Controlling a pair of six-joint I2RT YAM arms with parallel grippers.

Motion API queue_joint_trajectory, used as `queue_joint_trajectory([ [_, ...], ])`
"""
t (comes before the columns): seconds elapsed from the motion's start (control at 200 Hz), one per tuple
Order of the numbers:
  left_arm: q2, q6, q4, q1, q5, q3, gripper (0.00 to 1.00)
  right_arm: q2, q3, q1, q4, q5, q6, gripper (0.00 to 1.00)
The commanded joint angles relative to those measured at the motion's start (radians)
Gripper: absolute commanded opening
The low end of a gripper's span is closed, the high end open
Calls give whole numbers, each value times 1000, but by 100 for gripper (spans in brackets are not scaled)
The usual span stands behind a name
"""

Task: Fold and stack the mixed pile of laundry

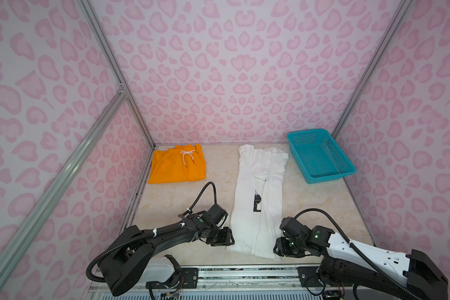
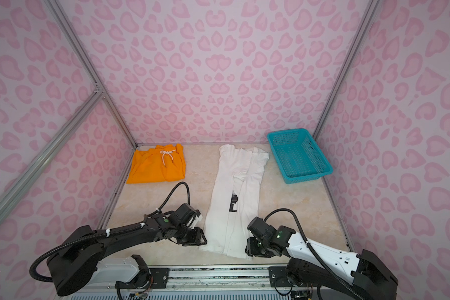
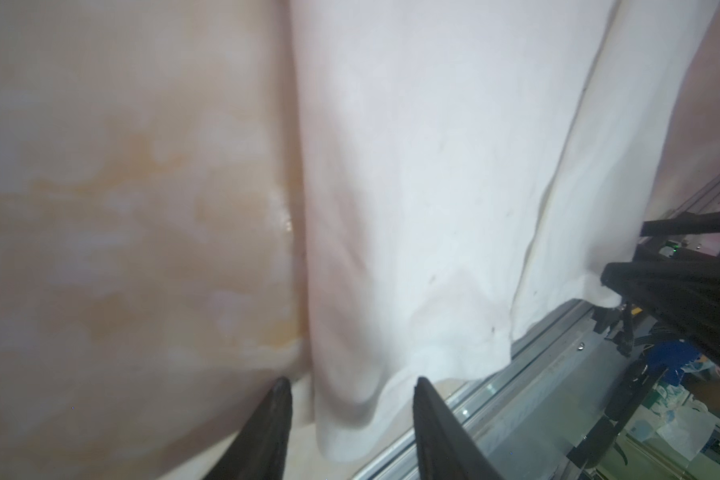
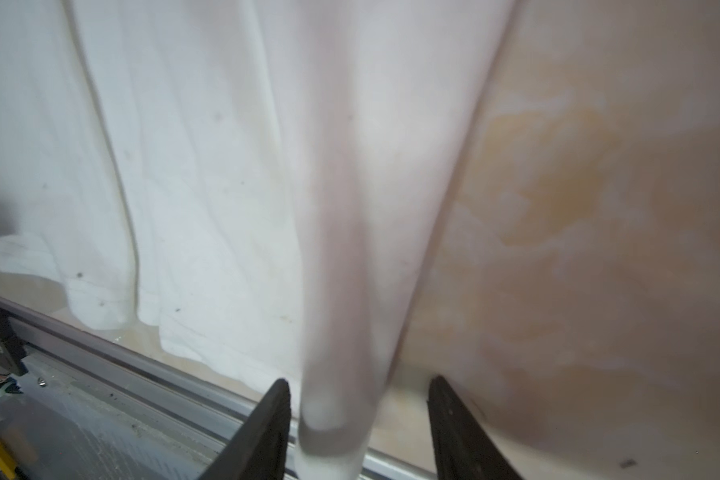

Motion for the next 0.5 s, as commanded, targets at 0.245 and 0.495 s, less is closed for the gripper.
queue_joint_trajectory([
  [0.245, 41, -76, -12, -49, -53, -20, 22, 48, -14, -2, -58, 10, 9, 22],
  [0.495, 11, -129, -112, -144, -76, 49, 3, 29, 127, 24, -263, 107, -23, 0],
])
